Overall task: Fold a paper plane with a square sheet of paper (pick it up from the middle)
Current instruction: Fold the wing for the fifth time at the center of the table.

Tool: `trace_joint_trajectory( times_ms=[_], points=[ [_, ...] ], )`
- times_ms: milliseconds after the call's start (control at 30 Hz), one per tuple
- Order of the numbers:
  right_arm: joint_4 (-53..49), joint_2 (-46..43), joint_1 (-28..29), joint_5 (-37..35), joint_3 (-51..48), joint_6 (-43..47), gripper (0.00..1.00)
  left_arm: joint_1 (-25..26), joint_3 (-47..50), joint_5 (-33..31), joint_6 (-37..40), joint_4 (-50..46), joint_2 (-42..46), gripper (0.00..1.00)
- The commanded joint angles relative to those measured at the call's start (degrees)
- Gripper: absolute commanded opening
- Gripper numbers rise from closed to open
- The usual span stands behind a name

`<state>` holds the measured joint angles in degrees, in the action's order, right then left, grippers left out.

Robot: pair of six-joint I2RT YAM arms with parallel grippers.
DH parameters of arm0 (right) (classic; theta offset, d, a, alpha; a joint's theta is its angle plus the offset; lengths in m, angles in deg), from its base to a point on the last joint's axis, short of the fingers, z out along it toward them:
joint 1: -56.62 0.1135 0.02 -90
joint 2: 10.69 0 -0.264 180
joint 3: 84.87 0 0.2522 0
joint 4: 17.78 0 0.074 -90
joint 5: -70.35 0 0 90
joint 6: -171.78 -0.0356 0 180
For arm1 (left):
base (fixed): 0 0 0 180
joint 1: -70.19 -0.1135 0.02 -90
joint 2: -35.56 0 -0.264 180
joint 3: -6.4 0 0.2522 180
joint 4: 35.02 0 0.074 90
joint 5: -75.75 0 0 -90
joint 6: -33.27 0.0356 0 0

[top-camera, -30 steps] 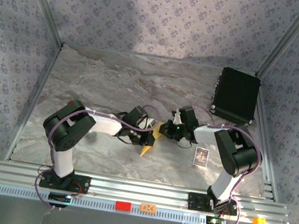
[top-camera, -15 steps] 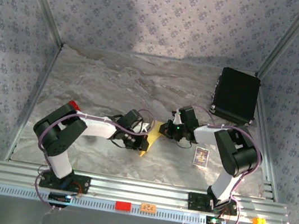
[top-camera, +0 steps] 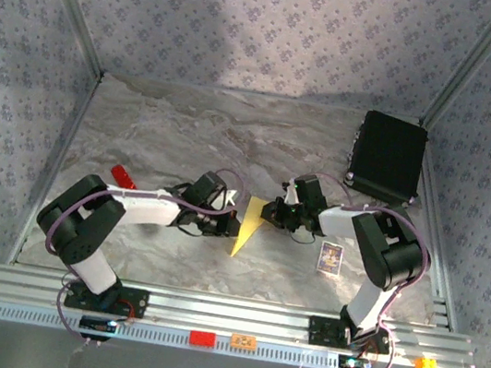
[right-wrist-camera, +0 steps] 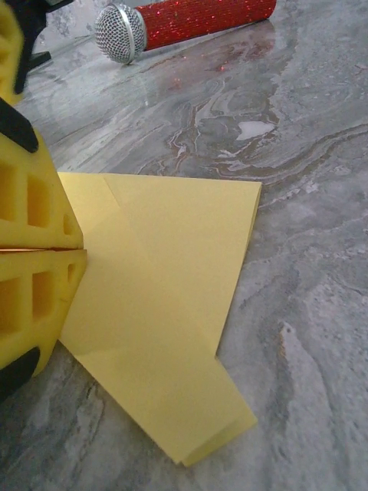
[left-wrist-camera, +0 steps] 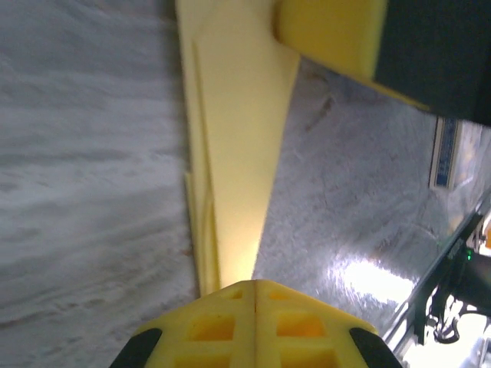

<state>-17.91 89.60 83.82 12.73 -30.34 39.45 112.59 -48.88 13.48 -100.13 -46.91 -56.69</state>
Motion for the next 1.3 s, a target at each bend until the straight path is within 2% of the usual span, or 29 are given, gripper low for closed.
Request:
trace_joint_trajectory(
  times_ms=[0, 167, 533, 1267],
  points=[
    [-3.23, -1.39, 0.62, -0.23, 1.21, 2.11, 0.12, -1.58, -0.13, -1.6, -1.47, 1.41, 0.61, 0.0],
    [-7.9, -6.5, 0.36, -5.02, 0.1, 2.6, 0.14, -3.34, 0.03, -1.64, -1.81, 1.11, 0.58, 0.03],
    [-8.96, -17.45, 0.86, -7.41, -6.6, -0.74, 0.18, -4.16, 0.1, 1.48, -2.48, 3.17, -1.58, 0.1],
    [-5.2, -15.66, 5.41, -7.43, -9.87, -4.04, 0.2, -3.65, -0.76, 6.29, -2.44, 6.3, -5.75, 0.15]
  ],
)
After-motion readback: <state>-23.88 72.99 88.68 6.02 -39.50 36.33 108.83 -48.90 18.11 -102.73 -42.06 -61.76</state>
